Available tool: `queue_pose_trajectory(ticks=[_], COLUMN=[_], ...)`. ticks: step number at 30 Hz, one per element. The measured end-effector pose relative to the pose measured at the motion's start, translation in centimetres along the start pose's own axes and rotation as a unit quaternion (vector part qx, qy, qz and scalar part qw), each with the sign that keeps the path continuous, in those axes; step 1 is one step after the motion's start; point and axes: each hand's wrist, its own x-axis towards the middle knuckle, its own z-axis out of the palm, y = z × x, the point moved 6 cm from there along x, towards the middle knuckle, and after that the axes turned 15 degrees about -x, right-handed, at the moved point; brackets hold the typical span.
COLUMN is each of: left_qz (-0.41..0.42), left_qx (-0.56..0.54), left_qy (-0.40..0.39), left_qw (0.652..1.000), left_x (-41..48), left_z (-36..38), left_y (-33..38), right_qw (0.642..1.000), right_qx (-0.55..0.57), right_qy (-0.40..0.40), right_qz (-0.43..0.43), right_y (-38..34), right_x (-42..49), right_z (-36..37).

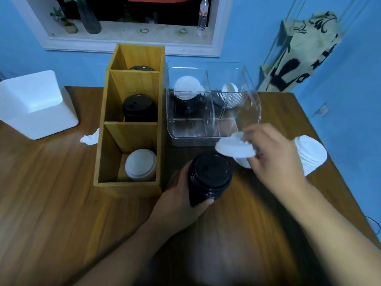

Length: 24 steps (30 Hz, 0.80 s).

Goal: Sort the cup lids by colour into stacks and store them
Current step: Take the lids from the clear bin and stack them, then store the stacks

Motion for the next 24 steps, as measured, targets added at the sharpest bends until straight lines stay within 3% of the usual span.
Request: queue_pose_trajectory(ticks=[5,11,19,21,24], left_qz=[-0.004,-0.009,-0.021,-0.035,0.022], left_qx=[0.015,0.027,0.007,0.003,0.025], left_qy=[0.021,0.035,0.049,0.085,0.117], left_qw=[1.0,0.999,0.999,0.996,0.993], left_x=[-0.1,-0.2,-2.0,-4.2,-7.5], left_z=[0.1,0.2,0.1,0.3,0.8], left_y=[0.2,0.6,1.1,0.8,1.2], right_qw=[0.995,0.99,0.967,0.962,0.946], right_qx=[-0.074,-0.114,0.007,0.068,0.15], right_qy=[-0.069,-0.083,-0.241,-0.26,-0.283], right_qz=[0.015,-0.023,-0.085,-0.049,0.042], right_y=[2.4,0.4,-0.6,1.0,3.8], right_x=[-10.6,-13.8,-15.5,-15.6,-15.6], right_z=[1.7,2.0,0.7,0.0,0.3])
